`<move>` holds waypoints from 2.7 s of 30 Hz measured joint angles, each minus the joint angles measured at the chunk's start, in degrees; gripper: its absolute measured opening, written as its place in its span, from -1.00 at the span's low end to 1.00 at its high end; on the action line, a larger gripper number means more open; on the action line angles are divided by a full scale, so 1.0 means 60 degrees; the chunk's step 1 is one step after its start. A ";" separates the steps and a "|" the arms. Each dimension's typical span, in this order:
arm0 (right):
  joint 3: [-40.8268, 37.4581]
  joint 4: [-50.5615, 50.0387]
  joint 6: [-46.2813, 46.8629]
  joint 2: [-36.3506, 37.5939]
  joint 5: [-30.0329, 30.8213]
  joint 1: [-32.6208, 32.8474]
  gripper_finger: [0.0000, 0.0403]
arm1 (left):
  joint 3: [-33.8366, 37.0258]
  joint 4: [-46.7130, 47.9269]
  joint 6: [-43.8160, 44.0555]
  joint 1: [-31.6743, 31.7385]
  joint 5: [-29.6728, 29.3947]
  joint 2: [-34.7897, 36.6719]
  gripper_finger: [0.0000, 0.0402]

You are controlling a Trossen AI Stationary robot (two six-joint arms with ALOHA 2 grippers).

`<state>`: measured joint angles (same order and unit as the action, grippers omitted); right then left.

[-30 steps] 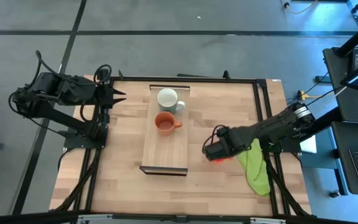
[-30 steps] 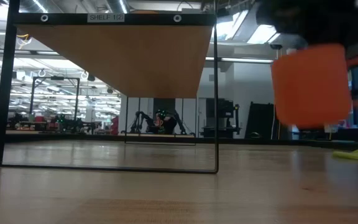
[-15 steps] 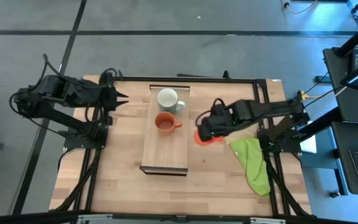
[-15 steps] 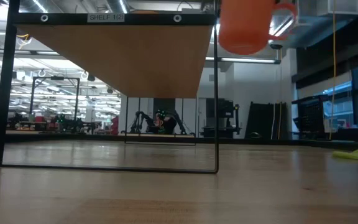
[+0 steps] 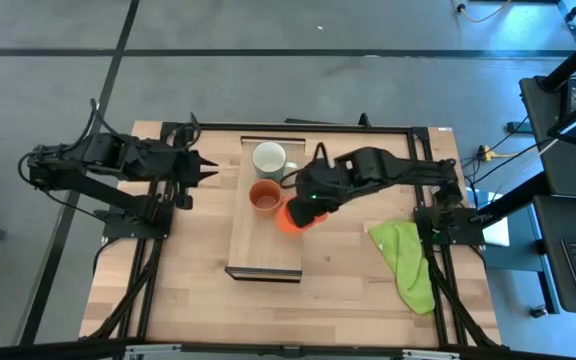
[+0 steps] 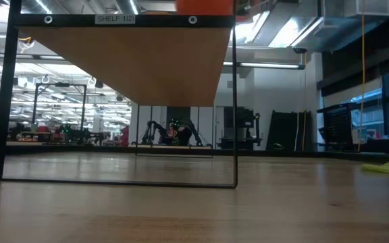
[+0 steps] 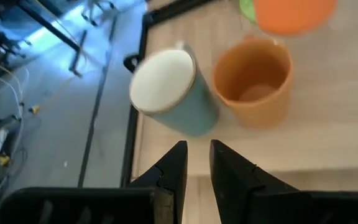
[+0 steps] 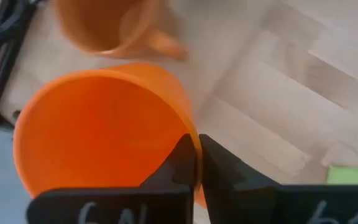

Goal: Stack small to large cups/mugs on shelf
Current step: Put the orange mug on the shelf

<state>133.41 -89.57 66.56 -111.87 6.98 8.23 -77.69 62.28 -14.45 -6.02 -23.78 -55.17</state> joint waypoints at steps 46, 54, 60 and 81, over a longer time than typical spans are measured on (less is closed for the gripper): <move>0.0104 0.3128 -0.0637 -0.1323 -0.1615 0.0433 -0.92 | 0.0000 -0.0478 -0.0689 0.1253 0.0410 0.0075 -0.69; -0.0008 0.3137 -0.0724 -0.1338 -0.1362 0.0414 -0.87 | 0.0000 -0.0474 -0.0686 0.1253 0.0409 0.0075 -0.69; -0.0491 0.3089 -0.0739 -0.1345 -0.1406 0.0412 -0.87 | 0.0000 -0.0474 -0.0682 0.1253 0.0407 0.0075 -0.69; -0.0559 0.3404 -0.1153 -0.1345 -0.1238 0.0249 -0.86 | 0.0000 -0.0470 -0.0686 0.1253 0.0406 0.0075 -0.69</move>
<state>130.06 -69.14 59.65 -119.94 -0.45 9.72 -77.69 59.46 -18.57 1.50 -21.34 -54.72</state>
